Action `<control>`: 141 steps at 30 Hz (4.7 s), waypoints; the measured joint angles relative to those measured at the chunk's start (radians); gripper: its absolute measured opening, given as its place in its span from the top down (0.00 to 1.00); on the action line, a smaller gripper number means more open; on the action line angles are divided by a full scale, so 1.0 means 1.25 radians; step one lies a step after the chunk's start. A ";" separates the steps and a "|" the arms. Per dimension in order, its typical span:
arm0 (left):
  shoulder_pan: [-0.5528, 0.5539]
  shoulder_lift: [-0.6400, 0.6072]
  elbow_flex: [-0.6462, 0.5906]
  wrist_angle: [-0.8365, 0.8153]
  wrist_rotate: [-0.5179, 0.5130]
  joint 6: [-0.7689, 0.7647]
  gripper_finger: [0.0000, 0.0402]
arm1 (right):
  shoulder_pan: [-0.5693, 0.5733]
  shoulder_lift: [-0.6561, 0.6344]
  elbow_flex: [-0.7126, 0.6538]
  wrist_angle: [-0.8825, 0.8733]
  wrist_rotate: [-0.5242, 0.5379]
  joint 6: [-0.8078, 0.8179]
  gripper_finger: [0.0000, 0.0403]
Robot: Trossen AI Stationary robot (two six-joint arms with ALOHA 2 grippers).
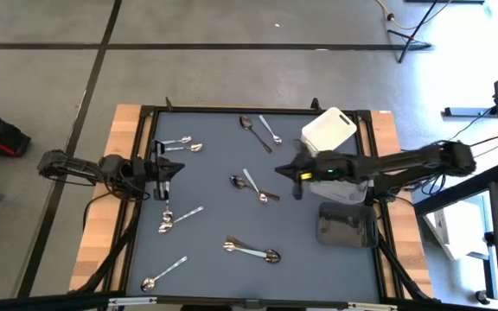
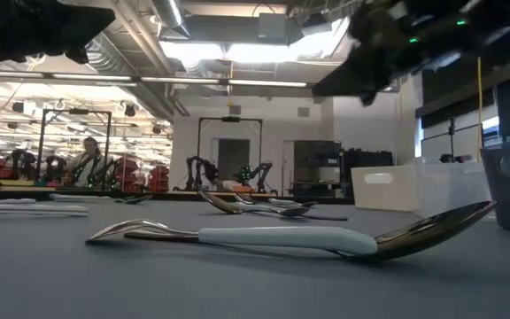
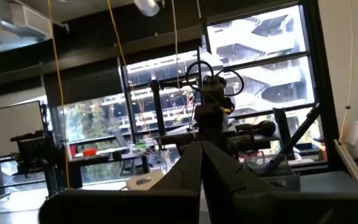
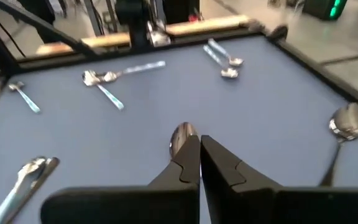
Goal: Sort silverware by color (type)
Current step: Put the center light blue spoon into the white bin
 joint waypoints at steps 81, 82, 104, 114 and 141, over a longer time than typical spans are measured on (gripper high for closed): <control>0.000 0.001 0.001 0.004 0.020 0.120 0.99 | -0.026 0.519 0.314 -0.175 0.052 0.048 0.98; 0.000 0.001 0.001 0.005 0.020 0.120 0.99 | -0.026 0.499 0.314 -0.183 0.056 0.034 0.97; 0.000 0.001 0.001 0.004 0.018 0.120 0.99 | -0.035 0.075 0.284 -0.530 0.339 -0.012 0.96; 0.000 0.001 0.001 0.002 0.014 0.120 0.99 | -0.191 -0.083 0.112 -0.508 0.344 -0.003 0.95; 0.000 0.001 0.001 -0.008 -0.015 0.120 0.99 | -0.498 -0.093 -0.020 -0.498 0.064 -0.097 0.95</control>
